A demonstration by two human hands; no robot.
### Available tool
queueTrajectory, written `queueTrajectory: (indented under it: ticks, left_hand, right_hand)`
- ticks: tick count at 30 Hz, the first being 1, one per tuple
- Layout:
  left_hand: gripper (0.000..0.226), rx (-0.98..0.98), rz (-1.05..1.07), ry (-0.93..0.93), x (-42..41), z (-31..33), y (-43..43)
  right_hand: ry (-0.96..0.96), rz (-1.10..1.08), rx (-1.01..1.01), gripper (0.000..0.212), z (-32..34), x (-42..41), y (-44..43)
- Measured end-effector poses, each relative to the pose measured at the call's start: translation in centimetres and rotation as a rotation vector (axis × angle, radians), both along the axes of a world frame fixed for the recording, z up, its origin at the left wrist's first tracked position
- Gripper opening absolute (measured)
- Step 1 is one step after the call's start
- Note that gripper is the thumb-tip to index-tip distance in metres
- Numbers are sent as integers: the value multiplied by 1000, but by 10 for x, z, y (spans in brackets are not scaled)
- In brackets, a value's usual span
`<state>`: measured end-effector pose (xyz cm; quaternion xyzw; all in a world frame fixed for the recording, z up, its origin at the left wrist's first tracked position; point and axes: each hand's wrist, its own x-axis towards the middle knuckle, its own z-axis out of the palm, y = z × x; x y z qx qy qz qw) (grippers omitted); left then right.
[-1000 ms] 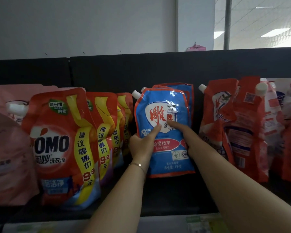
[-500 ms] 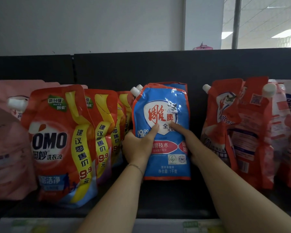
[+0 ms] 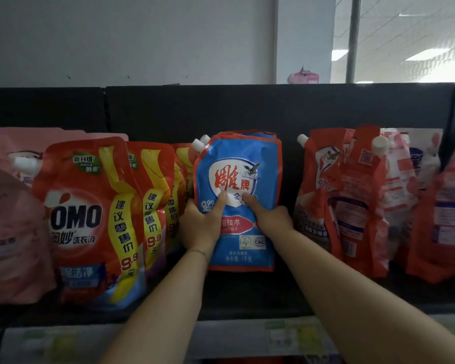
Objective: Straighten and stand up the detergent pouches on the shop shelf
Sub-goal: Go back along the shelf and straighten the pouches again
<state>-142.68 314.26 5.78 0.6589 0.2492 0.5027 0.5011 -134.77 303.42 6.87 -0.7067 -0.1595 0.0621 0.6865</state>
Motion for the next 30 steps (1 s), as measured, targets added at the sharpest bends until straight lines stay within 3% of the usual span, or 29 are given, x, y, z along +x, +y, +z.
queueTrajectory:
  ticks: [2, 6, 7, 11, 13, 15, 17, 19, 21, 24, 30]
  left_hand:
    - [60, 35, 7, 82, -7, 4, -4]
    - [70, 33, -77, 196, -22, 11, -10]
    - [70, 25, -120, 192, -27, 11, -11]
    - [78, 176, -211, 303, -50, 11, -10]
    - [97, 265, -276, 392, -64, 7, -10]
    - [116, 366, -347, 417, -80, 0, -13]
    - [128, 592, -268, 411, -95, -9, -15]
    - [132, 922, -58, 470, -104, -14, -16]
    - [132, 1179, 33, 600, -105, -13, -14]
    - [128, 1324, 57, 816, -95, -9, -12]
    - [129, 1361, 197, 959, -72, -12, -5]
  right_hand:
    - [39, 33, -25, 136, 6, -4, -7]
    - [-105, 42, -182, 83, 23, -37, -27]
    - [-182, 48, -211, 78, 19, -39, -31]
    - [-361, 96, -159, 106, 4, -55, -51]
    - [-397, 135, -162, 127, 1, -59, -60]
    - [-552, 162, -253, 144, 0, -65, -72]
    - [-858, 103, -504, 143, -3, -68, -82]
    - [-1149, 45, -760, 131, -4, -69, -86]
    - [-1314, 83, -953, 120, -5, -67, -81]
    - [-1376, 154, -1171, 111, -12, -62, -71]
    - [-1334, 61, -1285, 112, -18, -52, -62]
